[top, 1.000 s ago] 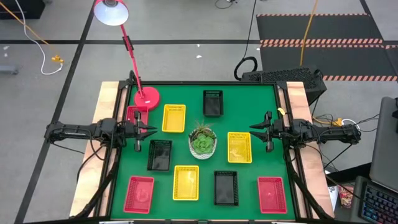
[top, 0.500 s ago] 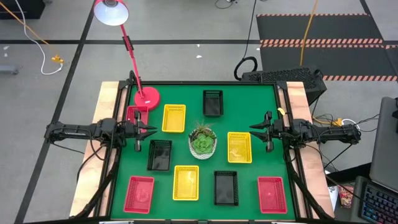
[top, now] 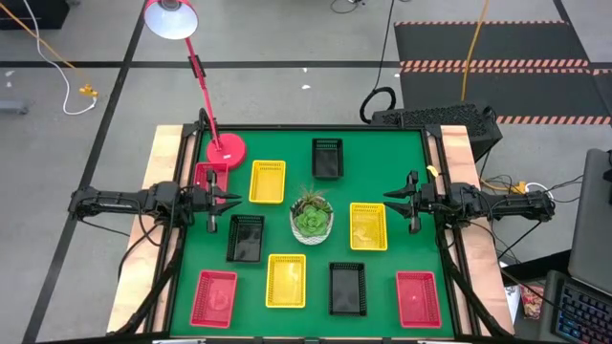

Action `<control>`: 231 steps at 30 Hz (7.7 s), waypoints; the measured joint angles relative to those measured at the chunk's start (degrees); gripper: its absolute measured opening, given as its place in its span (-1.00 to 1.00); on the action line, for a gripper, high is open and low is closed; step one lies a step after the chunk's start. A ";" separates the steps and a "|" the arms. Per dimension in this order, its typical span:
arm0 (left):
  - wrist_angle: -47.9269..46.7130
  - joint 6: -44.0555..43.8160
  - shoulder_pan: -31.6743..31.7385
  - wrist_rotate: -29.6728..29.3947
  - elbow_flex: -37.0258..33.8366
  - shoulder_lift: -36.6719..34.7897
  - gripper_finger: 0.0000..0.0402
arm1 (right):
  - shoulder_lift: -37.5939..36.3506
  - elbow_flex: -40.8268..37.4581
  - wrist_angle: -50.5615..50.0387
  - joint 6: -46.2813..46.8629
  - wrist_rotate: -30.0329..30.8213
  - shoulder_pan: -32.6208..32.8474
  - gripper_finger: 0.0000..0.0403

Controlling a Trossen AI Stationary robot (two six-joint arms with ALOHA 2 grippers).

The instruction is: Stack baskets by color

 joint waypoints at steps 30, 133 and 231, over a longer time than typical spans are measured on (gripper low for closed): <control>3.85 -18.82 0.00 -3.57 0.03 0.86 -0.18 | 0.02 0.00 6.49 -5.40 6.08 0.00 -0.35; -55.46 -45.11 30.71 -2.08 44.44 75.49 -0.15 | 0.02 0.00 5.07 -1.49 6.05 0.02 0.31; -79.19 -131.75 -41.46 6.71 86.18 98.23 -0.96 | 2.55 0.00 0.29 7.48 5.64 0.00 0.30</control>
